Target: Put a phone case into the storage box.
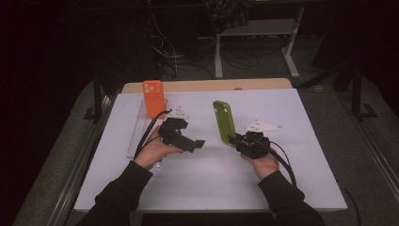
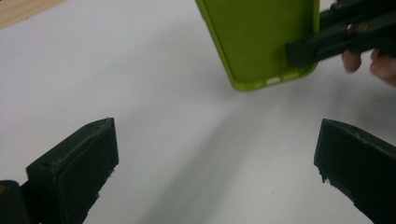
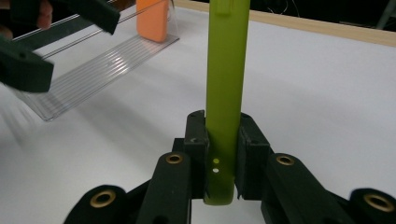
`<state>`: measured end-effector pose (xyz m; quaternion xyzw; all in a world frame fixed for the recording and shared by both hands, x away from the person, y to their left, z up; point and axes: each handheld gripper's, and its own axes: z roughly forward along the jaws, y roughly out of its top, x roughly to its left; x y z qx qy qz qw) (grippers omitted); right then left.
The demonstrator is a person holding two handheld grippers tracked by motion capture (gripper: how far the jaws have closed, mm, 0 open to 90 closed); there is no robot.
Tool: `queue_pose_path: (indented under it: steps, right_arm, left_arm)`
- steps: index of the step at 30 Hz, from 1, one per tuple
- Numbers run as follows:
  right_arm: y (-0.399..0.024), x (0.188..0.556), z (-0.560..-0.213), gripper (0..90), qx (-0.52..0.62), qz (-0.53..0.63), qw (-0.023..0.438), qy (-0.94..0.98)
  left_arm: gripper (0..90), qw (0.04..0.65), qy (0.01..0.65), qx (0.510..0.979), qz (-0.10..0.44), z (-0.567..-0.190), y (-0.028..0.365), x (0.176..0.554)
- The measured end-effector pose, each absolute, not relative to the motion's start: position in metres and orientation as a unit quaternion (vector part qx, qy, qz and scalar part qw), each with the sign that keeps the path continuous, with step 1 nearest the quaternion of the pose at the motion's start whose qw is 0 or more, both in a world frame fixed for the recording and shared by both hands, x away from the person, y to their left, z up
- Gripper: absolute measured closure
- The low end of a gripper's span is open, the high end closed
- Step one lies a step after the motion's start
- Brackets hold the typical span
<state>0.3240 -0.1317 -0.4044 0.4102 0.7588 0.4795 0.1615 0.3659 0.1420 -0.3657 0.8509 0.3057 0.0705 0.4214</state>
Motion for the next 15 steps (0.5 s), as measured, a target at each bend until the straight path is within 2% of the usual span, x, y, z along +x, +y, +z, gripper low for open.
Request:
queue_pose_path:
  steps: [15]
  right_arm:
    - [-0.111, 0.316, -0.404, 75.5, 0.384, 0.490, 0.152, 0.768]
  left_arm:
    - [0.0, 0.478, 0.313, 0.818, 0.062, -0.349, 0.126, 0.377]
